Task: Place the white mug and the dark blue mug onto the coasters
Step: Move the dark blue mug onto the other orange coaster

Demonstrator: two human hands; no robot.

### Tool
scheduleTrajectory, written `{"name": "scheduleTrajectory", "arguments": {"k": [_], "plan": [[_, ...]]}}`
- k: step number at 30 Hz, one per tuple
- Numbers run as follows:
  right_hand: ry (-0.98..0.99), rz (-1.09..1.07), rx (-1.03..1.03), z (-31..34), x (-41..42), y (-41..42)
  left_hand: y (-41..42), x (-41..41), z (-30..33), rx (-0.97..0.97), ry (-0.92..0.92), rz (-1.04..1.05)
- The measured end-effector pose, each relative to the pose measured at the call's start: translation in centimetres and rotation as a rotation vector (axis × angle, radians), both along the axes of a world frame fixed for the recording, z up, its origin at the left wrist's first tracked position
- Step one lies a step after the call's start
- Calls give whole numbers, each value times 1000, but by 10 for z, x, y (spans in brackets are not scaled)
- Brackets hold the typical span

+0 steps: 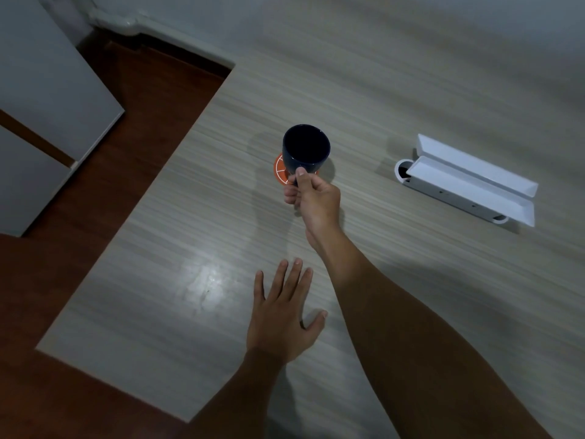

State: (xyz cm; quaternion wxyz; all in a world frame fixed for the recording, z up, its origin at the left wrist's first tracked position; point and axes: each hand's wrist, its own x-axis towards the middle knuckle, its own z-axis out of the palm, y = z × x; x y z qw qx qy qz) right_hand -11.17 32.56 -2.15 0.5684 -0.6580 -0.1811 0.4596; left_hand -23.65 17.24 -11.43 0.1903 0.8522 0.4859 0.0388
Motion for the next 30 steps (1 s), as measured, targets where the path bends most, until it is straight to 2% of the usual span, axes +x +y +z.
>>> {"name": "scheduleTrajectory", "arguments": {"k": [16,30], "plan": [[-80,-22,-17,-8,-8,4,1,-1,2,-25,5,-4],[-28,5,-21,-4,-8,5,2,-1,3,-28,16,-4]]}}
